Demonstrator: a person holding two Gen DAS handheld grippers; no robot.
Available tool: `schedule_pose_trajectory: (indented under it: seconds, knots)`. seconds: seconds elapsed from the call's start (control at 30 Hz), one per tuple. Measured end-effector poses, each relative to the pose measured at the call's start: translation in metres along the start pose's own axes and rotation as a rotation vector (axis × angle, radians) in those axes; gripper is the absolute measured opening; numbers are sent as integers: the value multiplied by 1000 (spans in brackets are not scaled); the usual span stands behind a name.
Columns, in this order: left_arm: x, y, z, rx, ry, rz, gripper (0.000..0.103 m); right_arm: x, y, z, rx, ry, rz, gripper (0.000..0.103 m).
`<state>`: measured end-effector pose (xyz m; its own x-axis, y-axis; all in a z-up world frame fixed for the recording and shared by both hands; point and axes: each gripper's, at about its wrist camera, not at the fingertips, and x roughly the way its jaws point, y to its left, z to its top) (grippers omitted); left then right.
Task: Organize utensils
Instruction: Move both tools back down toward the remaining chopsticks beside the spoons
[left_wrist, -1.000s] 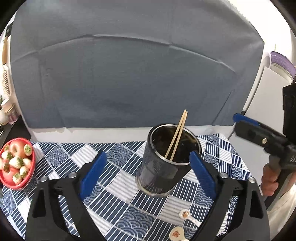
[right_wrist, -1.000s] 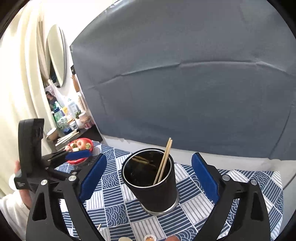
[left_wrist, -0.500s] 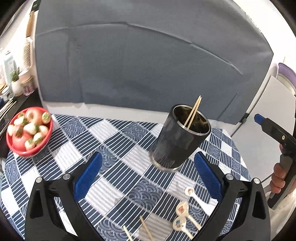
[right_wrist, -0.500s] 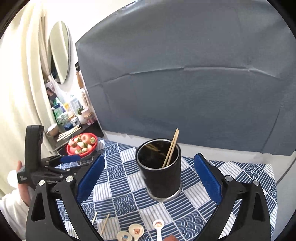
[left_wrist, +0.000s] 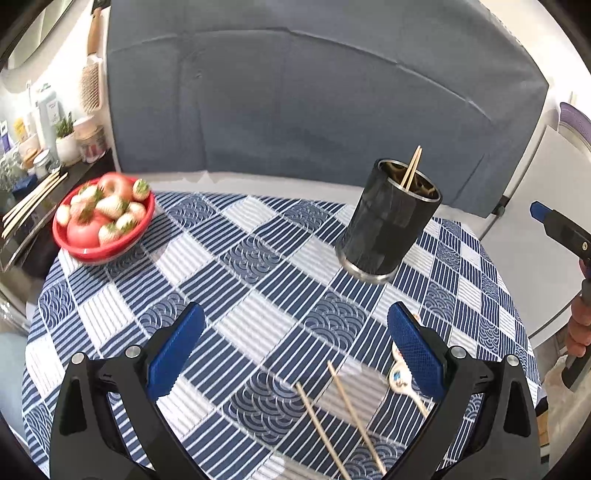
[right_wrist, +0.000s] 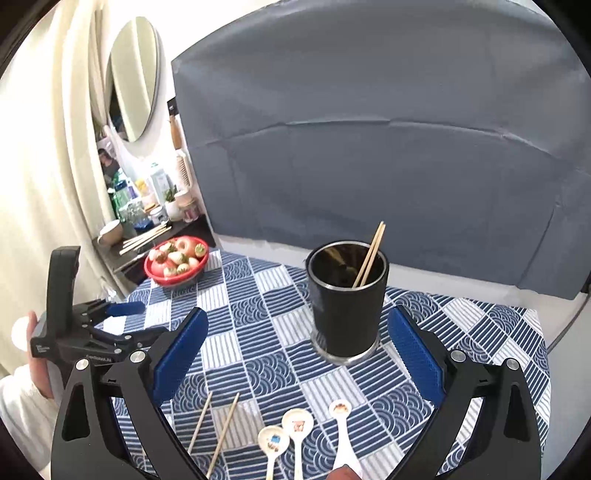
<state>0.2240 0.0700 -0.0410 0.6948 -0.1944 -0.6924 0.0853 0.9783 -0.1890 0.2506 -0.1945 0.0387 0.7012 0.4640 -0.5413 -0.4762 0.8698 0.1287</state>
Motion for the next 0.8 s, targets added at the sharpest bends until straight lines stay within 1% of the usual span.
schedule_pose_trajectory:
  seconds: [0.2, 0.33, 0.43, 0.53, 0.63, 0.8]
  knots:
    - [-1, 10, -24, -17, 33, 18, 97, 4, 15, -19, -29, 57, -8, 94]
    - [3, 14, -40, -11, 65, 30, 97, 10, 28, -36, -60, 112, -13, 94]
    - [9, 17, -52, -10, 97, 42, 97, 15, 35, -46, -76, 135, -8, 94]
    - [16, 18, -64, 1, 127, 51, 97, 23, 45, -59, -93, 180, 10, 94]
    - [23, 20, -78, 12, 160, 57, 97, 29, 53, -69, -117, 200, 5, 94]
    - [33, 24, -93, 5, 206, 56, 97, 46, 65, -93, -146, 285, 25, 94]
